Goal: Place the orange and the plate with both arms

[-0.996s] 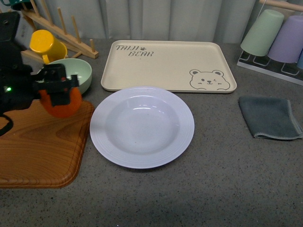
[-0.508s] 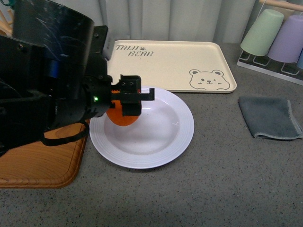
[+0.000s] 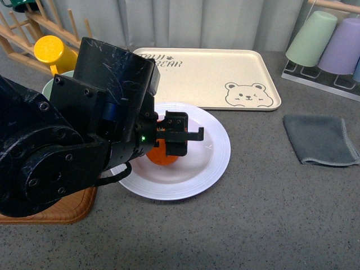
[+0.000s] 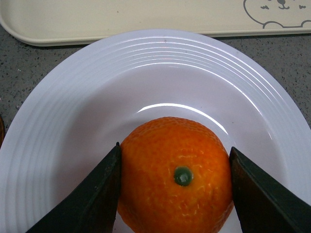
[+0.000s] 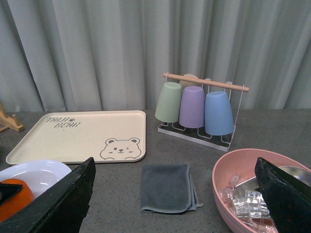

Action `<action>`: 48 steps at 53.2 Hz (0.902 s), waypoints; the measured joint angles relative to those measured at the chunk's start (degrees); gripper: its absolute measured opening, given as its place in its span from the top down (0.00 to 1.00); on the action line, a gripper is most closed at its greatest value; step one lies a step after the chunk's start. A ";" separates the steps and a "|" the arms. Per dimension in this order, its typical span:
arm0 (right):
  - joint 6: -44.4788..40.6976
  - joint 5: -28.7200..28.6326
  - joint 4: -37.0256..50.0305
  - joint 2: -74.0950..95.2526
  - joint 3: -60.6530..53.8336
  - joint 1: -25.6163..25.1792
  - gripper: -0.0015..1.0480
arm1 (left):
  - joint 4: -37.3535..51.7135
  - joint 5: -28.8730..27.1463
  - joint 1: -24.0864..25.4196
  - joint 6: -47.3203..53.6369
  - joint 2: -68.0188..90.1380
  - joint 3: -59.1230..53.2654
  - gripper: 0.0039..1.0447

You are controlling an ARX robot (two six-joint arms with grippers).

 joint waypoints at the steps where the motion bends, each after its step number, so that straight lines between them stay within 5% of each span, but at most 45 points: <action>1: 0.00 0.00 0.00 0.00 0.00 -0.02 0.09 | 0.15 0.00 0.00 -0.02 -0.02 0.00 0.45; 18: 0.00 0.00 0.00 0.00 0.00 0.00 0.09 | 0.61 -1.97 -0.17 0.11 -6.23 -3.02 0.04; 34: 0.00 0.00 0.00 0.00 0.00 0.00 0.09 | 5.03 -8.76 2.08 1.16 -27.15 -17.07 0.06; 48: 0.00 0.00 0.00 0.00 0.00 0.00 0.09 | -3.98 -15.10 9.68 0.22 -53.75 -32.96 0.06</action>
